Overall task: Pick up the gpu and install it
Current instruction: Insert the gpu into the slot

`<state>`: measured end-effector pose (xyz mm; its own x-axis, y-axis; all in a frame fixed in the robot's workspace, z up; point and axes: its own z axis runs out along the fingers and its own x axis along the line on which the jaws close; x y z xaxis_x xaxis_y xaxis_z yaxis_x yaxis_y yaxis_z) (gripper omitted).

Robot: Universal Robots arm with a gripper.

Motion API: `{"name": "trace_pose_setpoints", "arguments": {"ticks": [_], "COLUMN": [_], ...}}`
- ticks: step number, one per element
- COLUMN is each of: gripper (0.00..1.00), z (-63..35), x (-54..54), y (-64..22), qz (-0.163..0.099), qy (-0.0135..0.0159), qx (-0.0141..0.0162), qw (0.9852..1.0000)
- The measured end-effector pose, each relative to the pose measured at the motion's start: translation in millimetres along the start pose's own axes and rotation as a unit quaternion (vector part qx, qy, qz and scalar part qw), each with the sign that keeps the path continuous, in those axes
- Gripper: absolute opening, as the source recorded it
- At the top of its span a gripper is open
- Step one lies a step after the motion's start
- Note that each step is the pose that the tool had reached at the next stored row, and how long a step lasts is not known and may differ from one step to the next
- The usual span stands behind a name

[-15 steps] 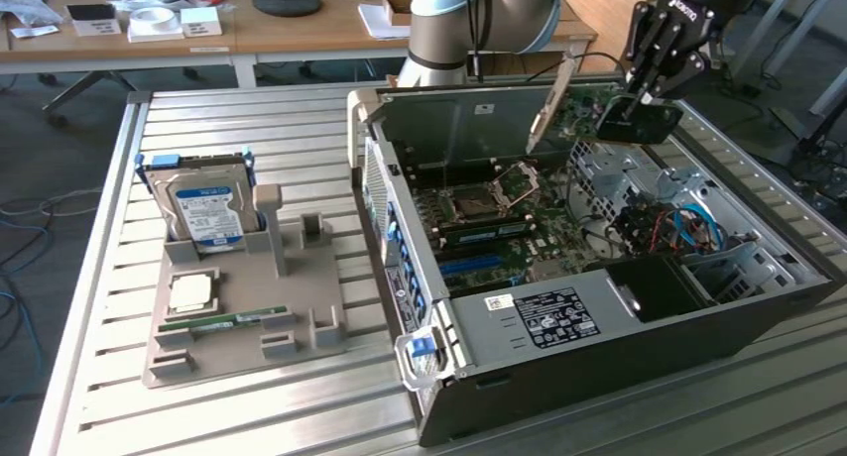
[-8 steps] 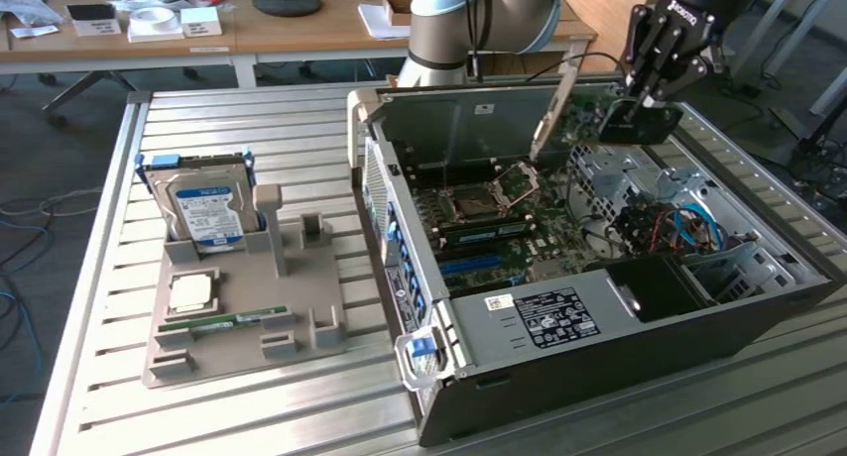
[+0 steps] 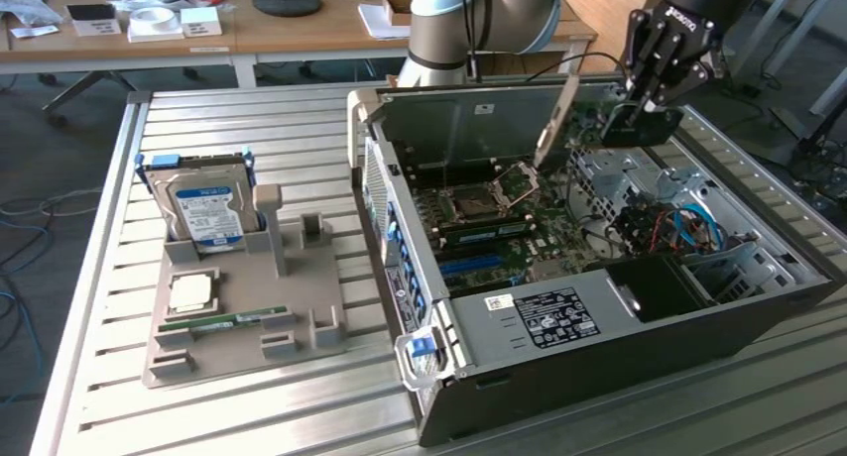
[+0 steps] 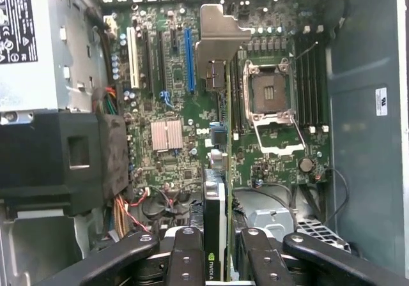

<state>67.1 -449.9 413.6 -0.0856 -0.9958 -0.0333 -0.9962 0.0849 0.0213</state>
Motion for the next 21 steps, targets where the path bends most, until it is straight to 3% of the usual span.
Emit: {"name": "trace_pose_setpoints", "arguments": {"ticks": [3, 17, 21], "gripper": [0.27, 0.27, 0.27], "z": [2.1, 9.2, 10.5], "x": [0.1, 2.6, 3.1], "y": [0.4, 26.5, 31.5], "qz": [-0.007, -0.013, -0.015], "qy": [0.0002, 0.0029, 0.0028], "qx": [0.0035, 0.0044, 0.0088], "qw": [1.0, 0.9999, 0.9998]}}
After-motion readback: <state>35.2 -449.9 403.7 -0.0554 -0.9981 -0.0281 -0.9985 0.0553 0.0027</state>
